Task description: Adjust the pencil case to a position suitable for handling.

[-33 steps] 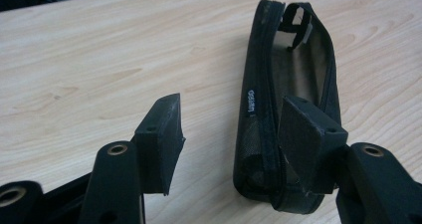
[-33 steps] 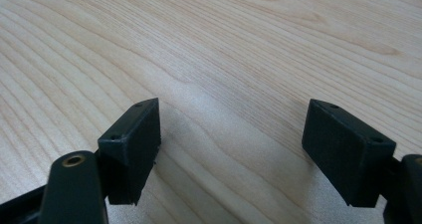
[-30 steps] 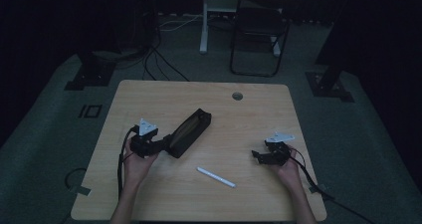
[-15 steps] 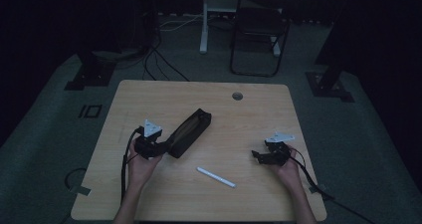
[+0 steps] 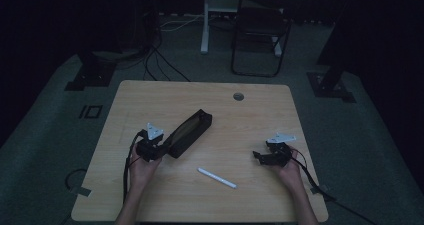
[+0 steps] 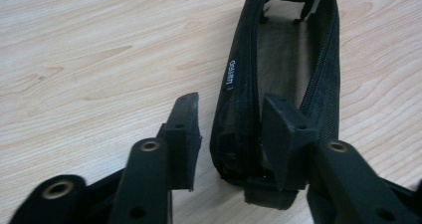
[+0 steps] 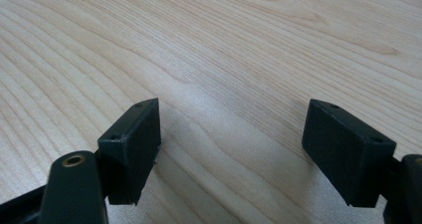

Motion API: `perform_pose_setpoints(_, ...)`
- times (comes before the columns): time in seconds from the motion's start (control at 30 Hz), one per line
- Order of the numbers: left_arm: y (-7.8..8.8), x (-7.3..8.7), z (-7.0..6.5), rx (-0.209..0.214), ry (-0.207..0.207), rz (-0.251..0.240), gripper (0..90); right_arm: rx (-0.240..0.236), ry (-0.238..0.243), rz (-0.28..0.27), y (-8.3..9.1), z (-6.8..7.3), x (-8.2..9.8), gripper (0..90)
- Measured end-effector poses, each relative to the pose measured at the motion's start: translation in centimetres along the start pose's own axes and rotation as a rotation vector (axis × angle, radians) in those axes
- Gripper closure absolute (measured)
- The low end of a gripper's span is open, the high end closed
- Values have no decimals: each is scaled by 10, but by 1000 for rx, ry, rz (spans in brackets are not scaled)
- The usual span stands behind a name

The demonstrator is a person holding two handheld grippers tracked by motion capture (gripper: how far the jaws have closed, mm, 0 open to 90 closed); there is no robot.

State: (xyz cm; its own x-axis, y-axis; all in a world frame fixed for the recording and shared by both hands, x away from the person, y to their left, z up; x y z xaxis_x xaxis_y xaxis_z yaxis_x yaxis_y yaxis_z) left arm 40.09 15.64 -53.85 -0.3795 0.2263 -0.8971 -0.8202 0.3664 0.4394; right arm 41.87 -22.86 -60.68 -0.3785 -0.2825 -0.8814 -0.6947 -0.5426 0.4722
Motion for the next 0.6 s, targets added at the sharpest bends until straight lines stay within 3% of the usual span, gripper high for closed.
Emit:
perform_pose_setpoints(0.3, -11, 9, -1, 3, -4, 43, 607, 0, 1, 0, 0, 0, 0, 230)
perform_pose_setpoints(0.6, -14, 8, 2, 68, -27, 25, 681, 0, 0, 0, 0, 0, 0, 230)
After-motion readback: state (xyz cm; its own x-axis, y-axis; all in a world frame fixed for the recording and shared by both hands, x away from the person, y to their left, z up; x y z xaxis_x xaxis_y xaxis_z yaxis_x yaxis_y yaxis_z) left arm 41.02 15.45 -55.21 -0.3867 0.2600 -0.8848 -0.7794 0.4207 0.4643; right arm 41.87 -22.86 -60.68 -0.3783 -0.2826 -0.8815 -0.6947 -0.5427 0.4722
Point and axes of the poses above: each handheld gripper's, and its own axes: y roughly backward along the jaws, x roughly out of its underside, z roughly to its left, the point moved 8 cm from there along -y, roughly forward along the jaws, and after that the axes turned 14 degrees about -z, right-handed, at the moved point
